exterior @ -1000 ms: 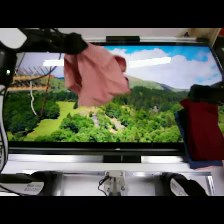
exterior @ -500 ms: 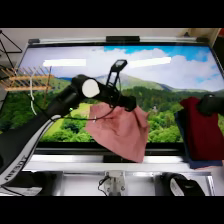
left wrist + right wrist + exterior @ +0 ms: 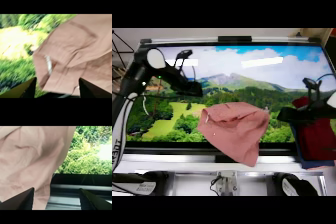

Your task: Fold the shirts.

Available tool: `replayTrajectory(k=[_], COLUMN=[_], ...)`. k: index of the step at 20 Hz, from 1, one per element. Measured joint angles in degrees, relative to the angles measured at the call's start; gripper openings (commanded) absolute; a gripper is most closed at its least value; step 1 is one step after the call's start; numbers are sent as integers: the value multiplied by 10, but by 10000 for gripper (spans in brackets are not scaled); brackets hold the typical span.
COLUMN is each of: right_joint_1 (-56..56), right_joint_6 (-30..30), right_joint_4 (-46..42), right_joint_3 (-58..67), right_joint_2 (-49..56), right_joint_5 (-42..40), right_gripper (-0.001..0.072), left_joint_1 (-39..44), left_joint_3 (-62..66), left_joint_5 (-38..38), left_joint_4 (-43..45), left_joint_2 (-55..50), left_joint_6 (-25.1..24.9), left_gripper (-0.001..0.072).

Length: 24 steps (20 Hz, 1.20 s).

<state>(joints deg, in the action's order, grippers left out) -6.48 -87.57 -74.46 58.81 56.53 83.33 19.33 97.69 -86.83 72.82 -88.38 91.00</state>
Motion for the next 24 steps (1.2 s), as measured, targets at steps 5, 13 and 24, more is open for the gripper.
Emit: replayTrajectory(k=[5, 13, 24], right_joint_1=[1, 3, 20], right_joint_6=[11, 38, 49], right_joint_4=[30, 73, 120], right_joint_3=[-35, -44, -44], right_joint_2=[90, 200, 222], right_joint_5=[-70, -130, -203], right_gripper=[678, 678, 47], left_joint_1=[-22, 23, 35], left_joint_3=[-140, -244, -217], left_joint_5=[6, 197, 307], left_joint_4=[-11, -162, -264], left_joint_2=[8, -40, -74], left_joint_6=[-13, -30, -79], left_gripper=[605, 605, 35])
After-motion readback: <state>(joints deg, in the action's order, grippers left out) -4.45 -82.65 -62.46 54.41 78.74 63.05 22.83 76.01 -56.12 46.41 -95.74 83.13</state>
